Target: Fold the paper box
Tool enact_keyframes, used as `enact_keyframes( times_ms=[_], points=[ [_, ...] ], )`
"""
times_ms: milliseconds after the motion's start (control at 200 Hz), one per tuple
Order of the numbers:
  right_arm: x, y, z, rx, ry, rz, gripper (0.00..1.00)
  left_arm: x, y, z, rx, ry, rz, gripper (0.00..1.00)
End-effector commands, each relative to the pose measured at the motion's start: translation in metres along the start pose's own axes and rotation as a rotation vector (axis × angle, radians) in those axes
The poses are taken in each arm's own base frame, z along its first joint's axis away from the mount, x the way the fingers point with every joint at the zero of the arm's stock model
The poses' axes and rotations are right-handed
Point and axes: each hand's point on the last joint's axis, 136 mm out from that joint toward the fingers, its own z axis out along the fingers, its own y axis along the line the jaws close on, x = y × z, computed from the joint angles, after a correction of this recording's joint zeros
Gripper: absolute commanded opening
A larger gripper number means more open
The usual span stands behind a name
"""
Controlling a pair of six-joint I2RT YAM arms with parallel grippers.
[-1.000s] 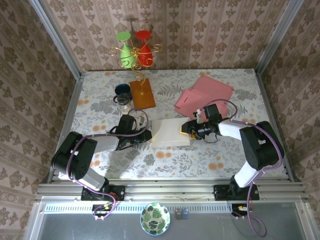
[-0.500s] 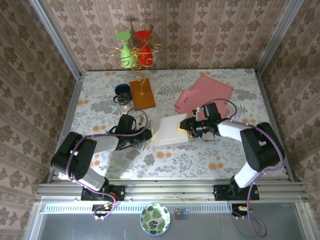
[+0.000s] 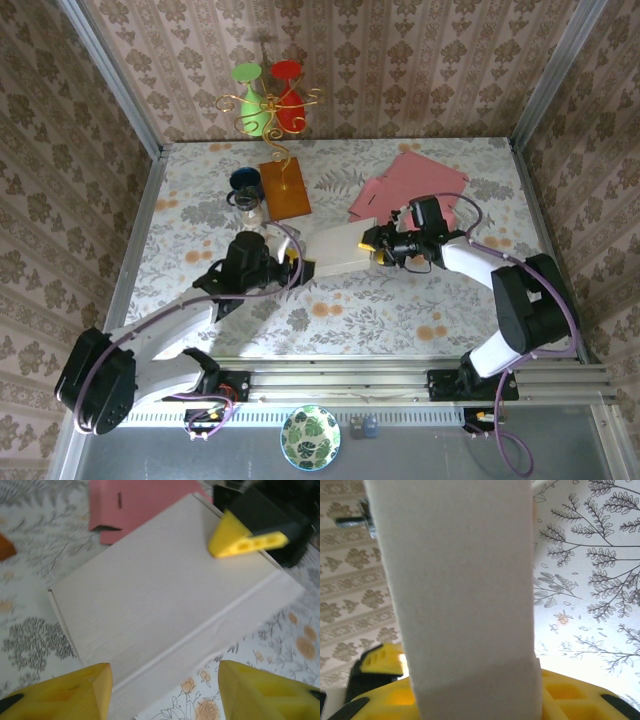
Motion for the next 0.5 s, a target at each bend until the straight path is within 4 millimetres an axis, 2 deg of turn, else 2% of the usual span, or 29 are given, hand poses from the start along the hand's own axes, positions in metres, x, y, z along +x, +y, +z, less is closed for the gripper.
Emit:
enact_keyframes(
  times_ms=[0,65,140,245,440,455,495],
  points=[
    [0.003,0.012,-0.011,-0.019,0.024,0.12,0.39,0.003,-0.006,-0.004,-0.004,0.041,0.271,0.58],
    [0.005,0.013,-0.013,-0.021,0.032,0.173,0.38,0.002,-0.015,-0.007,0.013,0.012,0.403,0.61],
    [0.009,0.014,-0.017,-0.014,0.04,0.226,0.36,-0.001,-0.017,-0.01,-0.005,-0.032,0.5,0.65],
    [0.013,0.015,-0.025,-0.004,0.035,0.297,0.35,-0.004,-0.015,-0.011,-0.019,-0.038,0.566,0.68],
    [0.026,0.009,-0.037,0.006,0.048,0.508,0.32,-0.007,-0.025,-0.006,0.023,-0.023,0.667,0.72],
    [0.029,0.014,-0.042,-0.007,0.044,0.506,0.32,-0.008,-0.026,-0.006,0.029,-0.024,0.676,0.72],
    [0.033,0.013,-0.046,-0.001,0.051,0.55,0.32,-0.007,-0.029,-0.006,0.043,-0.022,0.699,0.75]
  ],
)
